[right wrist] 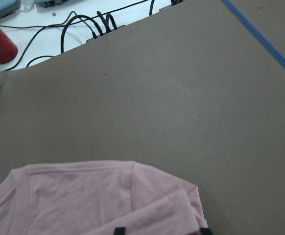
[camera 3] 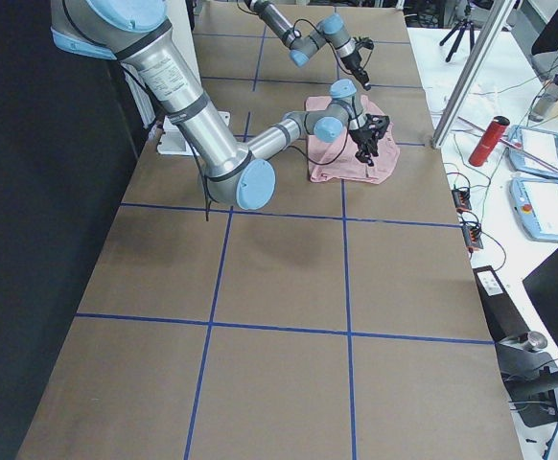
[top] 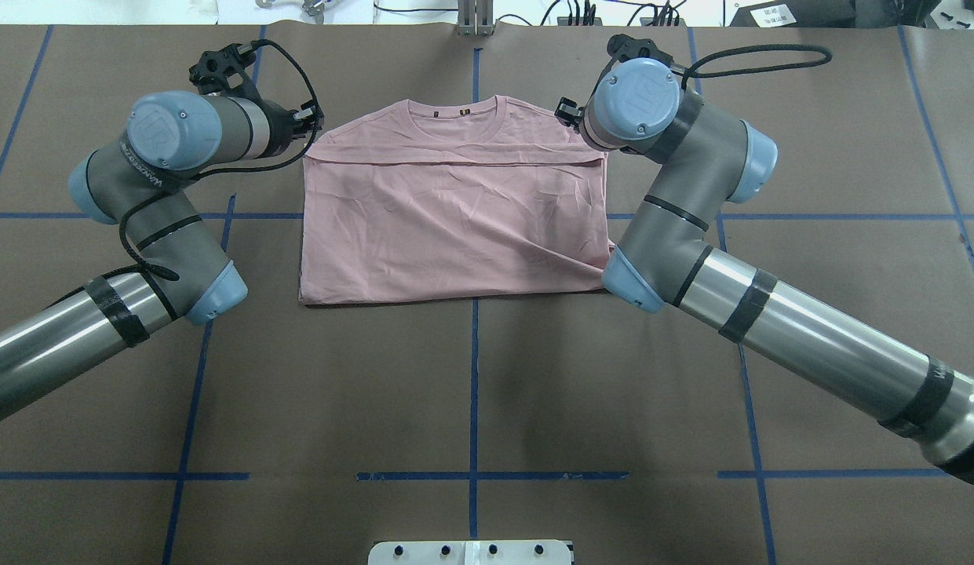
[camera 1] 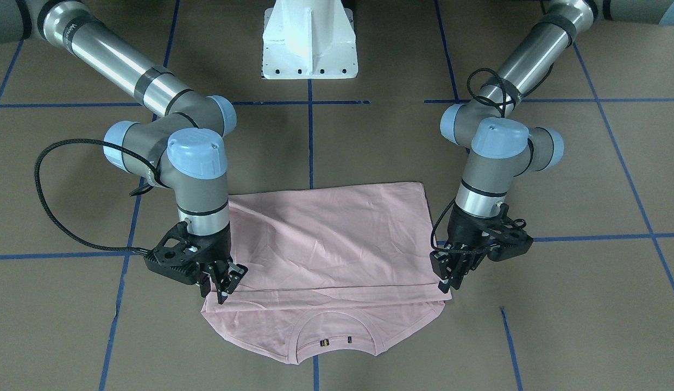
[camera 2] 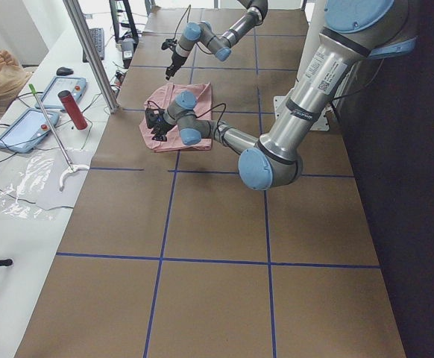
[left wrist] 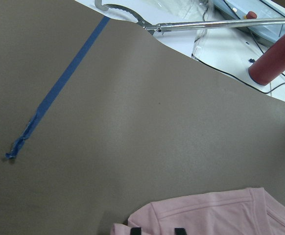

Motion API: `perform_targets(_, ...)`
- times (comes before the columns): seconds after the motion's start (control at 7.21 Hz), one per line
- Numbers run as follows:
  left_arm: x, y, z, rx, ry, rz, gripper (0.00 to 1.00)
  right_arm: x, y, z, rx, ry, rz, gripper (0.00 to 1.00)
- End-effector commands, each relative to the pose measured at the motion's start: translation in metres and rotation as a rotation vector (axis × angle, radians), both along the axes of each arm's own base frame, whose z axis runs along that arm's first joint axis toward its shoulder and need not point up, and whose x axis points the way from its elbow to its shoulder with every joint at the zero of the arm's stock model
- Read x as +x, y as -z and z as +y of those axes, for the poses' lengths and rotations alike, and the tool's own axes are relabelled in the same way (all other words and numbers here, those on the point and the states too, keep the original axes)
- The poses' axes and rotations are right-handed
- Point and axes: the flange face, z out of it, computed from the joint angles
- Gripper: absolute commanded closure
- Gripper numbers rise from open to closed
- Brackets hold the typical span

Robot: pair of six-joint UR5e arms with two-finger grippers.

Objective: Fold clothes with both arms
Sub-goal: 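Lower the hem at the collar and open both grippers, then move the right gripper down to the folded corner nearest it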

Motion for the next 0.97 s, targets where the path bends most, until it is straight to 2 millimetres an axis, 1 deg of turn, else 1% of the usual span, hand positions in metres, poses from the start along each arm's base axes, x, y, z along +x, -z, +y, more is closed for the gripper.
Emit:
perform_targets(0.0, -0.003, -0.002, 0.015, 0.020, -0.082, 0.082, 0.61, 0.024, 0.010, 0.081, 0.021, 0.077, -0.093, 0.00)
perform_targets(0.14, -0.006, -0.018, 0.018, 0.005, -0.084, 0.069, 0.61, 0.041, -0.016, 0.113, 0.005, 0.084, -0.101, 0.00)
perform_targets(0.28, -0.006, -0.021, 0.020, 0.004, -0.085, 0.070, 0.61, 0.045, -0.018, 0.155, -0.039, 0.085, -0.152, 0.00)
perform_targets(0.42, -0.006, -0.023, 0.020, 0.003, -0.083, 0.068, 0.60, 0.026, -0.022, 0.176, -0.132, 0.047, -0.208, 0.00)
perform_targets(0.55, -0.007, -0.033, 0.023, -0.004, -0.083, 0.056, 0.60, 0.012, -0.029, 0.181, -0.155, 0.012, -0.203, 0.00)
perform_targets(0.69, -0.006, -0.032, 0.023, -0.003, -0.082, 0.057, 0.60, 0.011, -0.036, 0.180, -0.162, 0.003, -0.188, 0.03)
perform_targets(0.83, -0.005, -0.028, 0.024, 0.001, -0.084, 0.061, 0.60, 0.006, -0.047, 0.177, -0.177, -0.002, -0.169, 0.06)
